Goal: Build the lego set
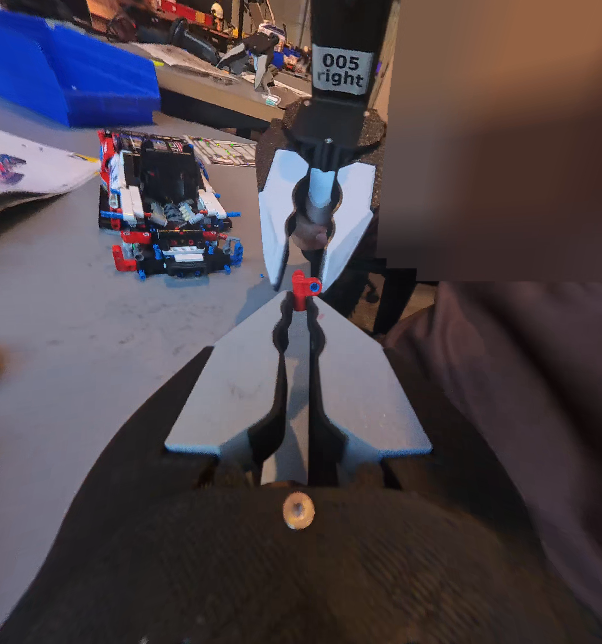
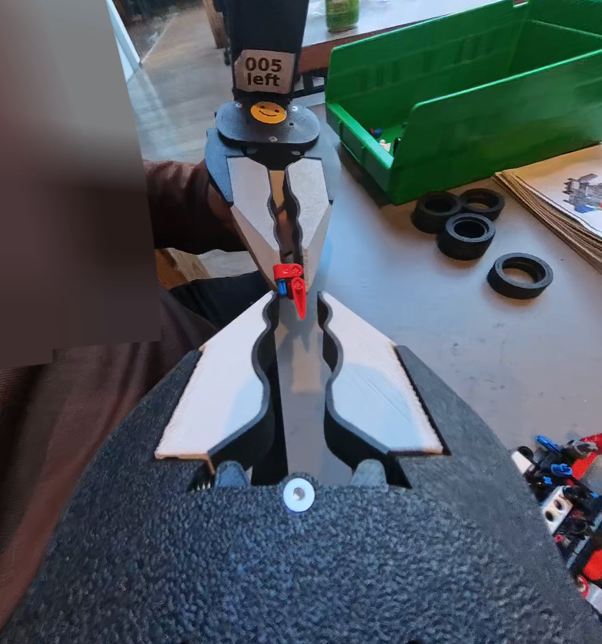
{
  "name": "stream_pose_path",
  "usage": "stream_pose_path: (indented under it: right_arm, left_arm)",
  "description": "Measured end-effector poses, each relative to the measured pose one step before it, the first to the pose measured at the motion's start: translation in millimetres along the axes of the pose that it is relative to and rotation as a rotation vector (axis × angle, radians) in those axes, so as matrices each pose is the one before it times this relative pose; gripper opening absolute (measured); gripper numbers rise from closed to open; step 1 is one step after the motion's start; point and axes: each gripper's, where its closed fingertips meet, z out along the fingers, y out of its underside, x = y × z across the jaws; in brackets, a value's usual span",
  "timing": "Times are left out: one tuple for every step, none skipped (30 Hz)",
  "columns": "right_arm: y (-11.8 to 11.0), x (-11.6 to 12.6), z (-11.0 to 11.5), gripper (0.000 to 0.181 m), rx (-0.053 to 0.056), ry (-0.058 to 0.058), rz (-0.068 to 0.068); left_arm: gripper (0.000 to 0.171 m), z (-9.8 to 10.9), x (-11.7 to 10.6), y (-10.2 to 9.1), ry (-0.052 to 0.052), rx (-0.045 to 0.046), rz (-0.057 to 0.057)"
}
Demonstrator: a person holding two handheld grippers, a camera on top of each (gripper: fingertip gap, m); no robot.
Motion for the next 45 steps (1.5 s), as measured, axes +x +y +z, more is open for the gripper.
stream_pose_path:
  right_arm:
    - [-0.07, -2.6, -0.03, 0.015, -0.0041, -0.0093, -0.0114]
    - [0.37, -0.74, 0.4, 0.015, -0.0066, 0.0033, -0.0162]
    - [0.24, -0.11, 0.46, 0.014, -0.0058, 0.0085, -0.0203]
    - [0.08, 0.26, 0.42, 0.015, -0.003, 0.0101, -0.0193]
    - [0.17, -0.57, 0.4, 0.015, -0.0035, 0.004, -0.0153]
    - [0.92, -0.8, 0.71, 0.015, -0.0086, -0.0023, -0.0098]
    - [2.1, -0.6, 0.71, 0.015, -0.0142, -0.005, -0.0072]
    - [2.28, -0.58, 0.94, 0.014, -0.0114, -0.008, -0.0004]
    - [1.84, -0.75, 0.83, 0.014, -0.0082, -0.0103, 0.0031]
    - [1.11, -0.71, 0.8, 0.014, -0.0029, -0.0077, -0.001]
    - [0.59, -0.34, 0.61, 0.014, -0.0001, -0.0047, -0.0021]
    - [0.38, -0.32, 0.54, 0.014, -0.0004, -0.0068, 0.0018]
    - [0.05, -0.52, 0.27, 0.013, 0.001, -0.0124, 0.0076]
    - [-0.35, -0.59, 0.14, 0.013, 0.0044, -0.0151, 0.0128]
    - [-0.39, -0.48, 0.25, 0.013, 0.0047, -0.0147, 0.0137]
    - [0.13, -0.22, 0.28, 0.013, 0.0007, -0.0116, 0.0125]
    - [0.33, 0.0, 0.42, 0.013, -0.0007, -0.0092, 0.0103]
    - [0.1, 0.39, 0.34, 0.013, 0.0012, -0.0073, 0.0113]
    - [-0.03, 0.32, 0.33, 0.013, 0.0018, -0.0079, 0.0139]
    - [-0.24, 0.1, 0.35, 0.013, 0.0043, -0.0093, 0.0144]
    - [-0.52, -0.07, 0.31, 0.012, 0.0067, -0.0102, 0.0148]
    - [-0.6, 0.05, 0.31, 0.012, 0.009, -0.0103, 0.0192]
    - [-1.01, -0.02, 0.15, 0.013, 0.0122, -0.0122, 0.0249]
    - [-1.67, 0.93, -0.13, 0.013, 0.0161, -0.0068, 0.0282]
    - [-2.1, 3.02, -0.59, 0.014, 0.0171, 0.0082, 0.0265]
    - [-1.38, 4.93, -1.6, 0.015, 0.0094, 0.0303, 0.0064]
    - [-1.71, 5.98, -3.16, 0.015, 0.0056, 0.0574, -0.0355]
    - [-2.83, 7.14, -4.33, 0.015, 0.0074, 0.095, -0.0876]
    - [-3.01, 6.21, -4.73, 0.013, 0.0032, 0.1076, -0.1135]
    - [-2.74, 3.43, -3.99, 0.001, -0.0054, 0.092, -0.1101]
    - [-3.28, -0.03, -2.76, 0.0, -0.004, 0.0631, -0.0894]
    - [-1.95, -0.66, -0.96, 0.0, -0.0098, 0.05, -0.0646]
    - [0.48, -0.14, 0.88, 0.006, -0.0207, 0.0438, -0.0486]
    - [2.39, 2.16, 1.88, 0.012, -0.0282, 0.049, -0.0404]
    - [3.03, -0.09, 2.06, 0.014, -0.027, 0.0274, -0.0456]
    - [1.54, -1.25, 1.3, 0.012, -0.0139, 0.0188, -0.0506]
    - [0.8, -0.81, 0.8, 0.012, -0.0097, 0.0196, -0.0469]
    - [0.02, -2.52, 0.39, 0.011, -0.0088, 0.0061, -0.0401]
    - [-0.3, -2.04, 0.28, 0.008, -0.008, 0.006, -0.033]
    - [0.49, -1.65, 0.64, 0.007, -0.0115, 0.0045, -0.028]
    - [1.23, -1.94, 1.04, 0.008, -0.0137, -0.0012, -0.024]
    - [1.19, -1.81, 1.04, 0.008, -0.0104, -0.0022, -0.0184]
    - [0.65, -0.95, 0.71, 0.007, -0.0043, -0.001, -0.0085]
    - [0.48, -0.44, 0.44, 0.007, -0.0025, -0.0029, -0.0009]
    - [0.21, -0.29, 0.24, 0.008, -0.0019, -0.0043, -0.0017]
  left_arm:
    - [0.005, -0.16, -1.03, 0.87, -0.0098, -0.00706, 0.0168]
    - [0.005, 0.1, 0.38, 1.03, 0.0073, -0.00625, 0.0006]
    - [0.005, 0.16, 0.16, 0.67, 0.0104, -0.00292, -0.0103]
    - [0.004, 0.22, 0.05, 0.74, 0.0087, -0.00123, -0.012]
    - [0.004, 0.78, 0.52, 1.55, 0.0091, -0.00611, -0.0055]
    - [0.004, 1.03, 0.48, 2.47, 0.0034, -0.01165, 0.0045]
    - [0.004, 0.5, 0.03, 2.25, -0.0028, -0.01107, 0.0131]
    - [0.004, 0.32, 0.05, 2.24, -0.0051, -0.01303, 0.0183]
    - [0.005, 0.33, 0.41, 2.0, -0.0026, -0.01271, 0.0159]
    - [0.005, -0.06, 0.24, 1.26, -0.0014, -0.00941, 0.0151]
    - [0.004, -0.16, 0.07, 0.8, -0.0027, -0.00618, 0.0176]
    - [0.004, -0.22, 0.08, 0.69, -0.0018, -0.00481, 0.0159]
    - [0.004, -0.19, 0.36, 0.26, 0.0014, -0.00221, 0.0109]
    - [0.004, -0.34, 0.54, -0.12, 0.0043, 0.00134, 0.0045]
    - [0.004, -0.42, 0.43, 0.02, 0.0049, 0.00083, 0.0029]
    - [0.005, -0.12, 0.12, 0.56, 0.0008, -0.00315, 0.0042]
    - [0.005, -0.11, -0.18, 0.59, -0.0027, -0.00453, 0.009]
    - [0.005, -0.26, -0.56, 0.39, -0.0071, -0.00299, 0.0112]
    - [0.005, -0.32, -0.59, 0.31, -0.0082, -0.00225, 0.0107]
    - [0.005, -0.48, -0.26, 0.11, -0.0072, -0.00007, 0.0101]
    - [0.005, -0.53, -0.18, -0.13, -0.006, 0.00164, 0.0069]
    - [0.005, -0.63, -0.44, -0.18, -0.0102, 0.00265, 0.0106]
    - [0.005, -0.8, -0.75, -0.48, -0.0145, 0.00486, 0.0158]
    - [0.005, -0.69, -2.08, -0.98, -0.0208, 0.00777, 0.0047]
    - [0.005, -0.32, -3.98, -1.31, -0.0207, 0.01055, -0.0262]
    - [0.005, 0.16, -4.39, -1.75, -0.009, 0.01448, -0.0683]
    - [0.005, 0.53, -4.81, -1.89, -0.0038, 0.01713, -0.0932]
    - [0.004, 0.43, -4.54, -3.47, -0.0029, 0.0323, -0.1092]
    - [0.004, 0.26, -2.18, -3.66, 0.0084, 0.03829, -0.1019]
    - [0.004, 0.24, -3.89, -0.58, -0.0085, 0.01787, -0.0885]
    - [0.004, 0.65, -3.52, 1.65, -0.0095, -0.00029, -0.0732]
    - [0.004, 0.97, -1.13, 1.34, 0.0021, 0.00165, -0.0614]
    - [0.005, 1.54, 0.54, 0.97, 0.0106, 0.00328, -0.0588]
    - [0.005, 2.03, 1.01, 1.33, 0.0146, 0.00072, -0.0599]
    - [0.005, 2.27, 2.2, 1.2, 0.0246, 0.00264, -0.0494]
    - [0.005, 1.51, -2.26, 1.63, -0.0037, 0.00022, -0.0295]
    - [0.005, 0.28, -2.43, 1.22, -0.0048, 0.00014, -0.0159]
    - [0.005, 0.05, -2.46, 1.23, -0.0053, -0.00295, -0.0195]
    - [0.005, -0.24, -0.75, 0.43, 0.0007, 0.00269, -0.0149]
    - [0.005, -0.18, -0.02, 0.11, 0.0003, 0.00433, -0.0106]
    - [0.005, 0.09, 0.51, 0.32, 0.0012, 0.00172, -0.006]
    - [0.005, 0.42, 0.79, 0.55, 0.0031, -0.00062, -0.0044]
    - [0.005, 0.15, -0.77, 0.2, -0.0052, 0.00185, -0.0034]
    - [0.005, -0.04, -0.62, 0.29, -0.0005, 0.00004, -0.0036]
    - [0.005, -0.06, -0.08, 0.5, 0.005, -0.00078, -0.0097]
